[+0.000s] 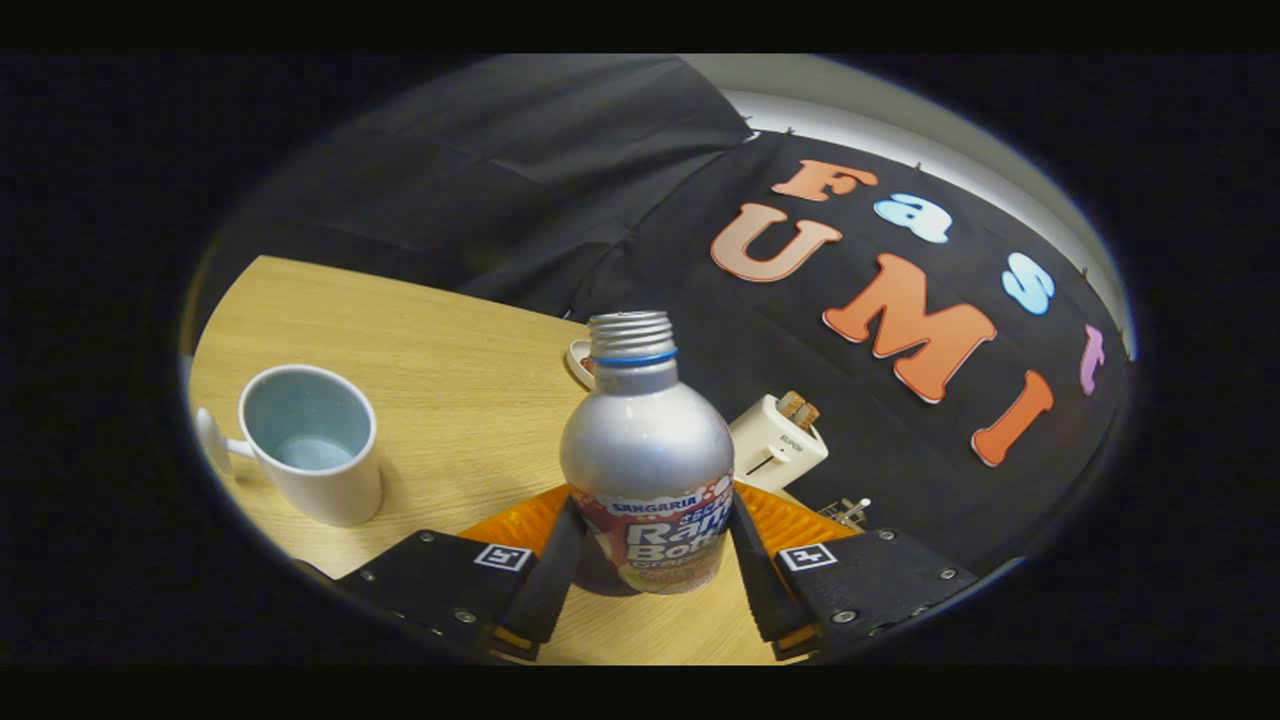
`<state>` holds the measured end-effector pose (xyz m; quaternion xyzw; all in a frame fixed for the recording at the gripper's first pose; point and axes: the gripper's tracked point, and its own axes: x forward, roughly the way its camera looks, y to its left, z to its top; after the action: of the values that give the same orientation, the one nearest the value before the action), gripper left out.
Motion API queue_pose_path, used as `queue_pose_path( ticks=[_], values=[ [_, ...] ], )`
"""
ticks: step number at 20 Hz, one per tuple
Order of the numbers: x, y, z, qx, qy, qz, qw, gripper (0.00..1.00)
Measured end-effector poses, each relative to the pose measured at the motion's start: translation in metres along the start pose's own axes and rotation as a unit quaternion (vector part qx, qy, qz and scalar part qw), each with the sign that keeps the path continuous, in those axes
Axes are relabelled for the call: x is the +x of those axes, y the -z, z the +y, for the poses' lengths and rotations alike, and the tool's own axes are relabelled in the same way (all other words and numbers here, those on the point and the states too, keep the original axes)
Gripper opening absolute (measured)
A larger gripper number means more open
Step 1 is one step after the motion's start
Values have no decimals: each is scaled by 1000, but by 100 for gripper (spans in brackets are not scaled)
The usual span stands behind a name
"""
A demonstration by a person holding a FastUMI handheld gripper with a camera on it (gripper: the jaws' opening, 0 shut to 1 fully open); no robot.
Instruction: Take the bottle from table, then pour the juice into the cup, finally place the bottle on the coaster
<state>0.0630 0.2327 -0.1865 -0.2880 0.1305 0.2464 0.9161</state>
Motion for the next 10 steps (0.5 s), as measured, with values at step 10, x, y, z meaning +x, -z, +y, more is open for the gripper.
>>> queue_pose_path(
  ticks=[10],
  values=[
    [25, 17, -20, 224, -15, 7, 974, 75]
  ],
)
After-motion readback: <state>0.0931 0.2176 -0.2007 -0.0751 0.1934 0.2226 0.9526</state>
